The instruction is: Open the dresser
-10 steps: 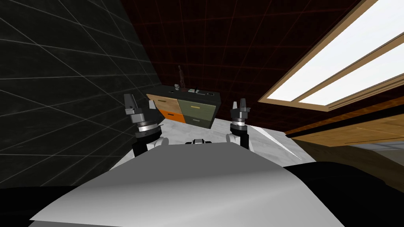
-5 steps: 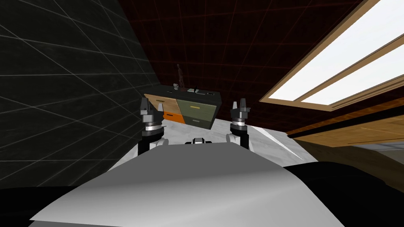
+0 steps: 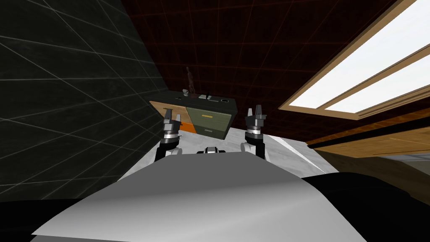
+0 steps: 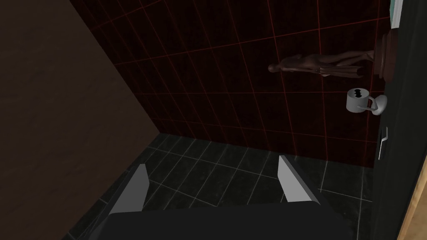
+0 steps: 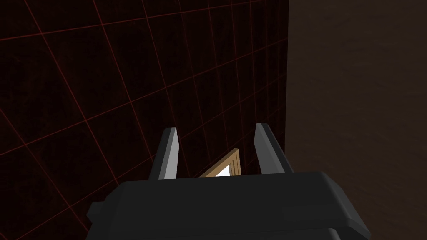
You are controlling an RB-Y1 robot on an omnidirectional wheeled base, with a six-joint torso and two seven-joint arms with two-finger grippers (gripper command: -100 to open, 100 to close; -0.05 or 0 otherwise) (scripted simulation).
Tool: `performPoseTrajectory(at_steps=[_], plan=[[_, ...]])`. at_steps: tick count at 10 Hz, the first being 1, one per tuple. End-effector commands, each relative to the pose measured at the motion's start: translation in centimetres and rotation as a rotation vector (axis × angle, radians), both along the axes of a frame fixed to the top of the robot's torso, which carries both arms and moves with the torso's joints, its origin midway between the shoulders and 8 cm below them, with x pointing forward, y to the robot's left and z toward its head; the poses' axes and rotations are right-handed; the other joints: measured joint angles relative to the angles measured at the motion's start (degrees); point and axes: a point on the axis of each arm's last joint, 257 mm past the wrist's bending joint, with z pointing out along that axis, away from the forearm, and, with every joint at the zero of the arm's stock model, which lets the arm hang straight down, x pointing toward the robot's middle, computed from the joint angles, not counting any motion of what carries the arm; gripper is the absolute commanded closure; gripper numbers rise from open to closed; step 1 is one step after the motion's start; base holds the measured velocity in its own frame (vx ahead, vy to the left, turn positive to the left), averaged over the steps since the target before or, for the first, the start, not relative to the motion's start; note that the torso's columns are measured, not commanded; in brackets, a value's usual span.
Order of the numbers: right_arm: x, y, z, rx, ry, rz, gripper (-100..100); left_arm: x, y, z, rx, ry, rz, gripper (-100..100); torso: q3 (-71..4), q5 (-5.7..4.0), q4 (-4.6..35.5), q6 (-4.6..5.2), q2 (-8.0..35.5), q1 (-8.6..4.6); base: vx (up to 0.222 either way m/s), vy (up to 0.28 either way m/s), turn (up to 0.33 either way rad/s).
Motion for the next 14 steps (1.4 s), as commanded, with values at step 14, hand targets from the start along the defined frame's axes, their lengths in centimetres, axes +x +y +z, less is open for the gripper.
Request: performPoseTrajectory(at_steps=[14], plan=[[0.0, 0.0, 0.0, 0.0, 0.0, 0.0, 0, 4.5, -4.5, -15.2, 0.019, 0.329, -0.056, -100, -0.08, 0.0, -0.04, 0.0, -0.13, -0.01, 0.093, 0.005, -0.014]])
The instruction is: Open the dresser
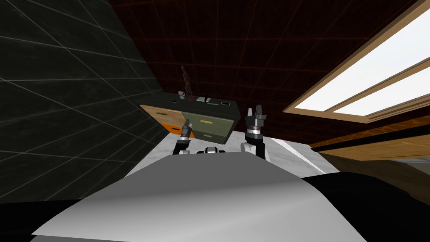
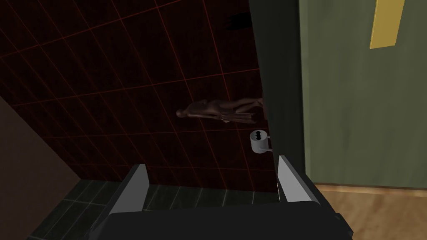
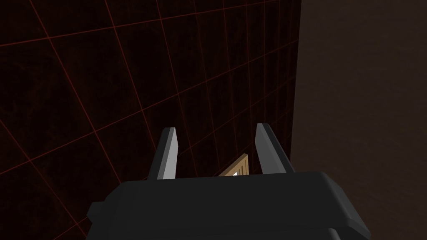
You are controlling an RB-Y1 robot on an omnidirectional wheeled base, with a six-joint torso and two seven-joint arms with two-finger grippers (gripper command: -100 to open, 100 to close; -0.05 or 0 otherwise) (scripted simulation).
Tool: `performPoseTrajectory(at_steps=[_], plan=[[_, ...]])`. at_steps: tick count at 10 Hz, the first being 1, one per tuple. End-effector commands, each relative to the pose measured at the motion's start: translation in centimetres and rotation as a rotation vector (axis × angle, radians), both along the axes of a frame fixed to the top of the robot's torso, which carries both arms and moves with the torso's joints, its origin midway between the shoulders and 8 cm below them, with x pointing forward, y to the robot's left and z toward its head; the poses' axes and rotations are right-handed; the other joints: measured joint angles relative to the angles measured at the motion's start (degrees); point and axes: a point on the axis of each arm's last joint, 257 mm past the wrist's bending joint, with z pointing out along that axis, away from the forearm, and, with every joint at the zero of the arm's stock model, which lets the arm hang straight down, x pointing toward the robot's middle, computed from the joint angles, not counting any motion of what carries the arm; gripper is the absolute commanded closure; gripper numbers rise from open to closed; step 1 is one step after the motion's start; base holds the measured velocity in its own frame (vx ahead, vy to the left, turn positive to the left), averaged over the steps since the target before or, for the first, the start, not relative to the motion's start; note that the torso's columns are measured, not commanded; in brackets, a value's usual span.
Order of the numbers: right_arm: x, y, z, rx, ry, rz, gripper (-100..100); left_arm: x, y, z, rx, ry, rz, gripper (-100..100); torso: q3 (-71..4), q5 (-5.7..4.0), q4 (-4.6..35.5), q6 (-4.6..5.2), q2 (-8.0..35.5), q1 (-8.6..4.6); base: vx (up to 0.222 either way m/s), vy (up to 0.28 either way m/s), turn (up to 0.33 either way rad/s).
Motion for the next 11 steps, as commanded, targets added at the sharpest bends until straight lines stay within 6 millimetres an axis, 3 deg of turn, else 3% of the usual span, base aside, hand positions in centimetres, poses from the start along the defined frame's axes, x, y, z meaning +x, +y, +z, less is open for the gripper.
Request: performPoseTrajectory(at_steps=[1, 11], plan=[[0.0, 0.0, 0.0, 0.0, 0.0, 0.0, 0, 0.4, -0.8, -2.6, 0.014, 0.057, -0.017, -100, 0.01, 0.0, 0.01, 0.0, 0.02, 0.0, 0.113, 0.006, -0.013], [0.0, 0.0, 0.0, 0.0, 0.0, 0.0, 0, -0.1, -6.1, -15.7, 0.088, 0.332, -0.114, -100, 0.0, 0.02, 0.0, 0.01, -0.01, 0.06, 0.121, 0.012, -0.019]])
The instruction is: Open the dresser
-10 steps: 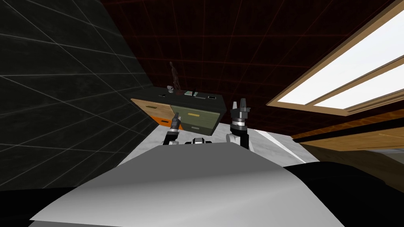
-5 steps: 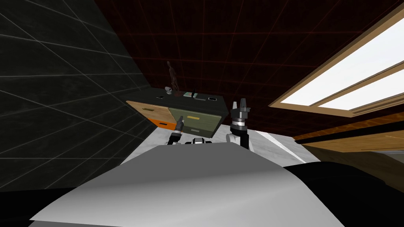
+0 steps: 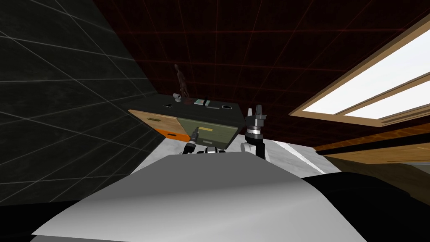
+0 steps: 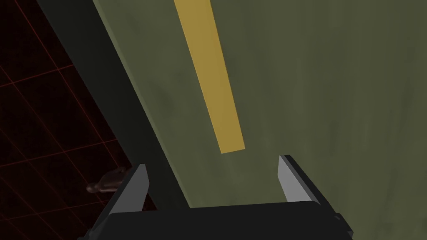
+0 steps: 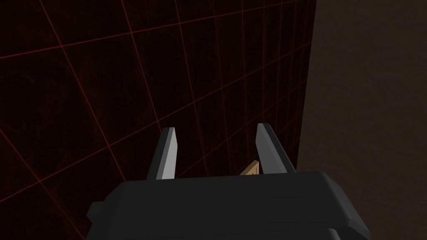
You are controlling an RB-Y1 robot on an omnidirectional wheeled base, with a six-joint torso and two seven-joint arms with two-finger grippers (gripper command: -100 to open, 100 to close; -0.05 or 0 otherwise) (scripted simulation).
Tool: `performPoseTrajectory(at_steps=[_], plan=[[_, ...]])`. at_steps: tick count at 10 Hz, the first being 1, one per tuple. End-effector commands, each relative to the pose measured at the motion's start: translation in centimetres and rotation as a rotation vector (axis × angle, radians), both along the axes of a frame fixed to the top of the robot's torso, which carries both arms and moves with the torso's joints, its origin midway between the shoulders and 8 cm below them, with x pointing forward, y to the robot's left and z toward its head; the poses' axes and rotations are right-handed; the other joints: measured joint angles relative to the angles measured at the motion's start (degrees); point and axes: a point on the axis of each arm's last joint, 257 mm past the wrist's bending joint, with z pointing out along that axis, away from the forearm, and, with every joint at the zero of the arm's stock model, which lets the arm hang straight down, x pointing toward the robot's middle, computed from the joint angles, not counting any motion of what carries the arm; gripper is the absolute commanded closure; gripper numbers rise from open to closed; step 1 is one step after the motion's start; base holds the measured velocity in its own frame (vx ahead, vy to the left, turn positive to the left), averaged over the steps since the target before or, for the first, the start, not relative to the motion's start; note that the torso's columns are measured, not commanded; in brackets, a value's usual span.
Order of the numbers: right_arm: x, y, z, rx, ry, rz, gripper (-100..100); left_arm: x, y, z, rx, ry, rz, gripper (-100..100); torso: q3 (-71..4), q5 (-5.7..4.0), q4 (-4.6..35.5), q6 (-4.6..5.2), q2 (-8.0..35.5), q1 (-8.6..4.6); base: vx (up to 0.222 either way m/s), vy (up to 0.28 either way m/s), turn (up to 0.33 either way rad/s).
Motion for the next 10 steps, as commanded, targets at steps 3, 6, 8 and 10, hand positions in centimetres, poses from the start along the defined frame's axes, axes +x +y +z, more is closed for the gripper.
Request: performPoseTrajectory(at_steps=[3, 6, 8, 10], plan=[[0.0, 0.0, 0.0, 0.0, 0.0, 0.0, 0, -0.7, -1.2, -2.3, 0.016, 0.052, -0.02, -100, 0.17, -0.02, 0.08, 0.0, 0.3, -0.06, 0.052, 0.006, -0.002], [0.0, 0.0, 0.0, 0.0, 0.0, 0.0, 0, -1.2, -1.3, -2.1, 0.016, 0.053, -0.025, 100, 0.2, 0.01, 0.06, 0.0, 0.35, 0.03, -0.09, 0.028, 0.018], [0.0, 0.0, 0.0, 0.0, 0.0, 0.0, 0, -1.7, -1.3, -1.9, 0.016, 0.055, -0.029, 100, 0.2, 0.02, 0.09, 0.0, 0.32, 0.02, -0.199, 0.049, 0.014], [0.0, 0.0, 0.0, 0.0, 0.0, 0.0, 0, -1.2, -1.4, -1.7, 0.015, 0.062, -0.026, -100, -0.14, -0.04, -0.06, 0.0, -0.25, -0.16, -0.016, -0.007, -0.018]])
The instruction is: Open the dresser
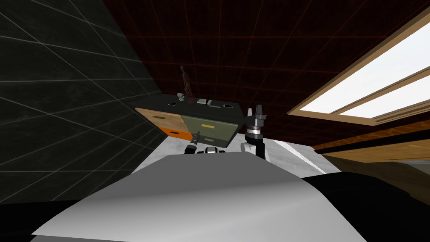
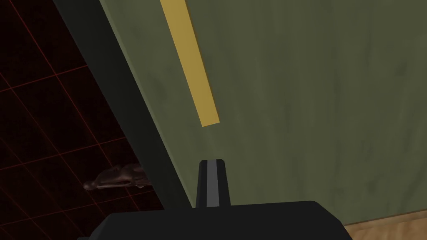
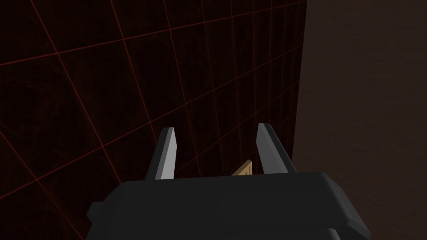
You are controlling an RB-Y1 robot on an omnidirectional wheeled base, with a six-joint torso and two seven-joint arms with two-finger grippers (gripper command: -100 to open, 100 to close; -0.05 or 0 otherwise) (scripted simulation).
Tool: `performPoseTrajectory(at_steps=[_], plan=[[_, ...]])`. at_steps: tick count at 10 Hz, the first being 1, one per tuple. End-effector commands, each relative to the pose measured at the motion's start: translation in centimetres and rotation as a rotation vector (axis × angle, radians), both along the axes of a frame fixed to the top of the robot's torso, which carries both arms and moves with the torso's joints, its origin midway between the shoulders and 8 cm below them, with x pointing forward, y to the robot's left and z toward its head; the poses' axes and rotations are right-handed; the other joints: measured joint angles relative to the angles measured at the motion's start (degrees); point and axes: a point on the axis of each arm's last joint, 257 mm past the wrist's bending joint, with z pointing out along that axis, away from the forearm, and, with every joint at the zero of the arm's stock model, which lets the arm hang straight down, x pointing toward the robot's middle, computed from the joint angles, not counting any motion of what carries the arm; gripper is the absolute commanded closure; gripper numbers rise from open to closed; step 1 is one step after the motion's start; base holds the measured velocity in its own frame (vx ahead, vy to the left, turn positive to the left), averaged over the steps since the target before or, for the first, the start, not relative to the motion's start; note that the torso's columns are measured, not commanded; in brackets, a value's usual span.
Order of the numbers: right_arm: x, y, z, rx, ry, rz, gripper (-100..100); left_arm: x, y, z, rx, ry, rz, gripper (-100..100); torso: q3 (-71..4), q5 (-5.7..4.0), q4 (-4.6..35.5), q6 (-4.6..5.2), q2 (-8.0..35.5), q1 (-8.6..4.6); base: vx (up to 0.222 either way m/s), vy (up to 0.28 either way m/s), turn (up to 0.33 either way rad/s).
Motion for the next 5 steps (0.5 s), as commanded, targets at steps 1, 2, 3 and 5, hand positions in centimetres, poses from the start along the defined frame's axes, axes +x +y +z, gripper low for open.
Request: performPoseTrajectory(at_steps=[1, 2, 3, 5], plan=[[-0.01, 0.0, 0.0, 0.0, 0.0, 0.0, 0, 0.41, -0.13, 0.38, -0.001, 0.009, 0.003, -100, -0.26, -0.04, -0.12, 0.0, -0.4, -0.14, 0.129, -0.063, -0.022], [-0.01, 0.0, 0.0, 0.0, 0.0, 0.0, 0, 0.56, -0.18, 0.53, -0.002, 0.012, 0.003, -100, -0.26, -0.04, -0.13, -0.01, -0.35, -0.11, 0.149, -0.047, -0.012], [-0.01, 0.0, 0.0, 0.0, 0.0, 0.0, 0, 0.73, -0.24, 0.7, -0.003, 0.016, 0.005, -100, -0.08, 0.01, -0.05, -0.01, -0.06, 0.08, 0.177, -0.058, -0.019], [-0.01, 0.0, 0.0, 0.0, 0.0, 0.0, 0, 0.79, -0.27, 0.8, -0.003, 0.015, 0.005, -100, 0.19, 0.03, 0.08, 0.0, 0.35, 0.11, 0.128, -0.049, -0.011]])
